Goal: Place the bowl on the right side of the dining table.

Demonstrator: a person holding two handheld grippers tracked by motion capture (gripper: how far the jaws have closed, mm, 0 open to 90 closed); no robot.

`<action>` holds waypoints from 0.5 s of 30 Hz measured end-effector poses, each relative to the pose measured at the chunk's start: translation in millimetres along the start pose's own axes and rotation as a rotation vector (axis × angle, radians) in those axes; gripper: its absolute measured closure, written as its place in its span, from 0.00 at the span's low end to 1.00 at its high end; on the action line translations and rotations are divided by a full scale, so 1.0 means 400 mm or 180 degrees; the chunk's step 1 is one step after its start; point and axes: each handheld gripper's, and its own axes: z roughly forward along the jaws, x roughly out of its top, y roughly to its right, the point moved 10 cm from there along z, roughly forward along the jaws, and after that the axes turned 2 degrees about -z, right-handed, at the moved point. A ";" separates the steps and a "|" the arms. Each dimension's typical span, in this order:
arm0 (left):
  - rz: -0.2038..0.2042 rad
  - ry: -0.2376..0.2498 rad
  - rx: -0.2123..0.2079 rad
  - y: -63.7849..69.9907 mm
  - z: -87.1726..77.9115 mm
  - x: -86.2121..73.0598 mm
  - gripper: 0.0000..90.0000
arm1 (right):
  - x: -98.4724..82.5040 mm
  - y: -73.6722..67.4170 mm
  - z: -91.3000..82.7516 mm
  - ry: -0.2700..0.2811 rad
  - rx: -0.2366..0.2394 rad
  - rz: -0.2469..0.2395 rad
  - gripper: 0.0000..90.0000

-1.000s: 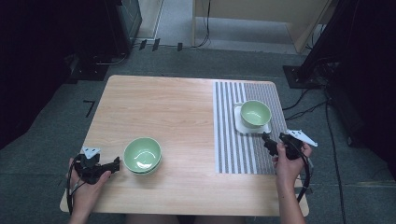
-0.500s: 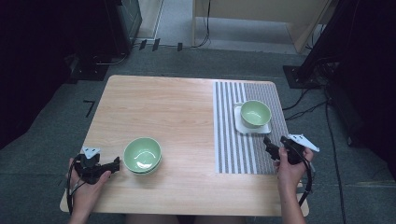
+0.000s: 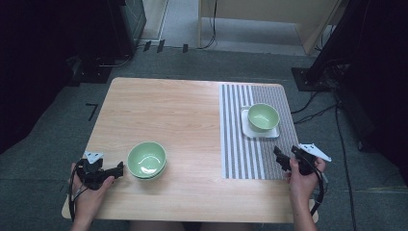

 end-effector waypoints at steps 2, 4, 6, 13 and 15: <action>-0.0004 0.0003 0.0000 0.000 0.000 0.000 0.00 | -0.007 0.005 -0.004 -0.0017 -0.0011 0.0009 0.27; 0.0000 0.0000 0.0000 0.000 0.000 0.000 0.00 | -0.015 0.010 -0.007 -0.0026 -0.0009 0.0027 0.27; -0.0004 0.0003 0.0000 0.000 0.000 0.000 0.00 | -0.022 0.015 -0.010 -0.0045 -0.0018 0.0041 0.27; -0.0004 0.0003 0.0000 0.000 0.000 0.000 0.00 | -0.039 0.026 -0.022 -0.0083 -0.0040 0.0014 0.27; 0.0000 0.0000 0.0000 0.000 0.000 0.000 0.00 | -0.043 0.029 -0.025 -0.0100 -0.0043 0.0007 0.27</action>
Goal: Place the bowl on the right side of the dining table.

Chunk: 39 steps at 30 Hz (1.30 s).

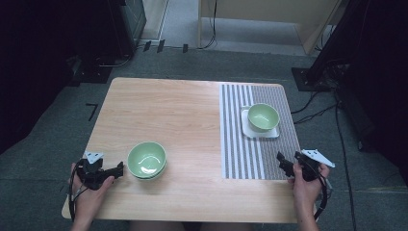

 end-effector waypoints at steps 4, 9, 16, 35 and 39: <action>-0.0001 0.0000 0.0000 0.000 0.000 0.000 0.00 | -0.011 0.008 -0.008 -0.0010 -0.0012 -0.0003 0.27; -0.0005 0.0004 0.0001 0.000 0.000 0.000 0.00 | -0.030 0.017 -0.012 -0.0045 -0.0022 0.0002 0.27; -0.0004 0.0003 0.0000 0.000 0.000 0.000 0.00 | -0.051 0.031 -0.021 -0.0080 -0.0050 0.0024 0.27; 0.0000 0.0000 0.0001 0.000 0.000 0.000 0.00 | -0.095 0.063 -0.060 -0.0154 -0.0109 0.0004 0.27; -0.0005 0.0003 0.0001 0.000 0.000 0.000 0.00 | -0.108 0.067 -0.068 -0.0179 -0.0113 -0.0011 0.27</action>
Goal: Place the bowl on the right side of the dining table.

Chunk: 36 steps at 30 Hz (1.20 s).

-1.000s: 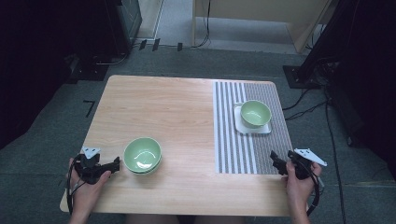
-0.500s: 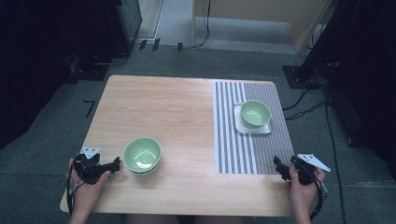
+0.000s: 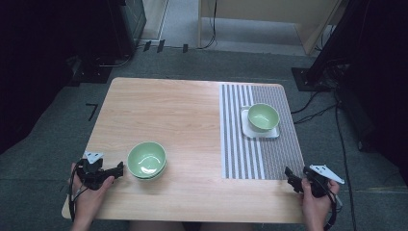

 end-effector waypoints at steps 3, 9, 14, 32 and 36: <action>0.0005 -0.0003 -0.0001 0.000 0.000 0.000 0.00 | -0.008 0.002 -0.006 -0.0024 -0.0008 -0.0018 0.27; 0.0004 -0.0003 -0.0001 0.000 0.000 0.000 0.00 | -0.025 0.005 -0.019 -0.0056 -0.0019 -0.0104 0.26; 0.0000 0.0000 0.0000 0.000 0.000 0.000 0.00 | -0.038 0.002 -0.027 -0.0090 -0.0022 -0.0155 0.26; 0.0004 -0.0002 0.0000 0.000 0.000 0.000 0.00 | -0.064 -0.013 -0.024 -0.0303 -0.0202 -0.0403 0.21; 0.0003 0.0000 -0.0002 0.000 0.000 0.000 0.00 | -0.064 -0.013 -0.024 -0.0305 -0.0199 -0.0396 0.21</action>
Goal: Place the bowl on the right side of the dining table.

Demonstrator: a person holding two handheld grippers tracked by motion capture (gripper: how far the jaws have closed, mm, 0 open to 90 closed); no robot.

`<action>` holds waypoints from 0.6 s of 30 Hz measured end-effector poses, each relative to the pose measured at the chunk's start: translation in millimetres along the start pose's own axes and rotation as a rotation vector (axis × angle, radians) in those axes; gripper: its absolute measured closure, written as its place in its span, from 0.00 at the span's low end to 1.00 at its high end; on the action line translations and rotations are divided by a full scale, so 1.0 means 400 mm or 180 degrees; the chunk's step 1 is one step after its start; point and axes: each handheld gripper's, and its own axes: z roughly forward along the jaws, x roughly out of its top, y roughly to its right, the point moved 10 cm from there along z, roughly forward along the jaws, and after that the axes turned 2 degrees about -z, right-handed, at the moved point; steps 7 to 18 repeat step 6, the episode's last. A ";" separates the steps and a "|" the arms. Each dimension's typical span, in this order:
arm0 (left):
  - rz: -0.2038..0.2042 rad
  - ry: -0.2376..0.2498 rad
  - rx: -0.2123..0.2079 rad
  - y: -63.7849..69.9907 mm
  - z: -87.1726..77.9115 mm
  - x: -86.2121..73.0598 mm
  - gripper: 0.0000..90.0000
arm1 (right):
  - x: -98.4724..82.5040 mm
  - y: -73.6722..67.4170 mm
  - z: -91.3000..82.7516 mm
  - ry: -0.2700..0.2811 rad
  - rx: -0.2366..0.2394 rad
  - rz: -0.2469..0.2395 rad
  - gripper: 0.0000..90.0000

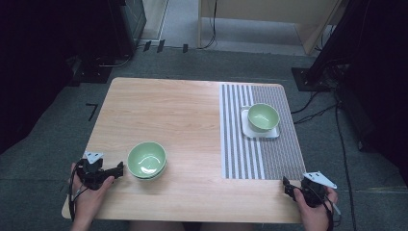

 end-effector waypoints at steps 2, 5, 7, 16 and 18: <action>0.0002 0.0000 -0.0003 0.000 0.000 0.000 0.00 | 0.000 0.000 0.000 0.0000 0.0001 0.0002 0.20; 0.0005 0.0001 -0.0005 0.001 0.000 0.000 0.00 | 0.000 0.000 0.000 0.0001 0.0001 0.0000 0.21; 0.0006 0.0000 -0.0007 0.001 0.001 0.000 0.00 | 0.000 0.000 0.000 0.0000 0.0001 0.0002 0.21; 0.0006 0.0000 -0.0007 0.001 0.001 0.000 0.00 | 0.000 0.000 0.000 0.0000 0.0001 0.0002 0.21; 0.0006 0.0000 -0.0007 0.001 0.001 0.000 0.00 | 0.000 0.000 0.000 0.0000 0.0001 0.0002 0.21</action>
